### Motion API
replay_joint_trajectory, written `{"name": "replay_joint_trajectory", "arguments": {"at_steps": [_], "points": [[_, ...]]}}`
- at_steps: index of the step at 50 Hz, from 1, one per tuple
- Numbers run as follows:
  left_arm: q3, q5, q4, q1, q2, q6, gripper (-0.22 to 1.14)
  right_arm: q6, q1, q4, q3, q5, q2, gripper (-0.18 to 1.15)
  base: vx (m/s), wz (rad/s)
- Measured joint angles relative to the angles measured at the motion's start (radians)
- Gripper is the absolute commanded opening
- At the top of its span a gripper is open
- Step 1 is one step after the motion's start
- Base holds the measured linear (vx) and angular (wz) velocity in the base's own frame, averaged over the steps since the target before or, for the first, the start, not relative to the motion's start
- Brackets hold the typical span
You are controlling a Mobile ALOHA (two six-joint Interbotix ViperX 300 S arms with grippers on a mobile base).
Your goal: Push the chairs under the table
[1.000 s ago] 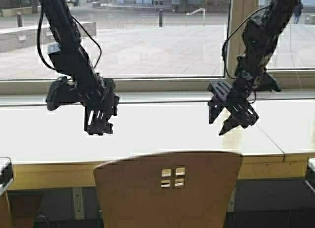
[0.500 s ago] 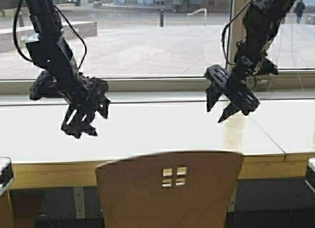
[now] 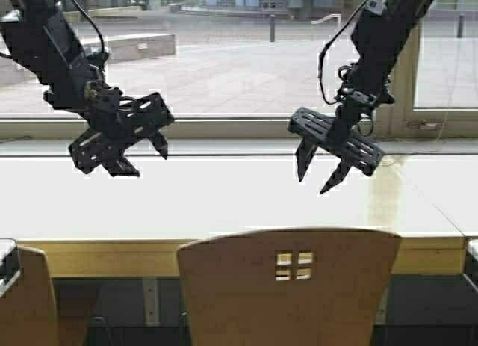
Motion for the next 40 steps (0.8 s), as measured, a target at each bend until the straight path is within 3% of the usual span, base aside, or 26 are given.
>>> {"name": "replay_joint_trajectory", "arguments": {"at_steps": [17, 40], "points": [[0.055, 0.084, 0.032, -0.058, -0.026, 0.06, 0.82, 0.0, 0.015, -0.097, 0.014, -0.029, 0.002, 0.79, -0.05, 0.6], [0.044, 0.135, 0.058, -0.083, -0.089, 0.055, 0.82, 0.009, 0.109, -0.052, 0.057, -0.043, -0.005, 0.79, -0.12, 0.58]]}}
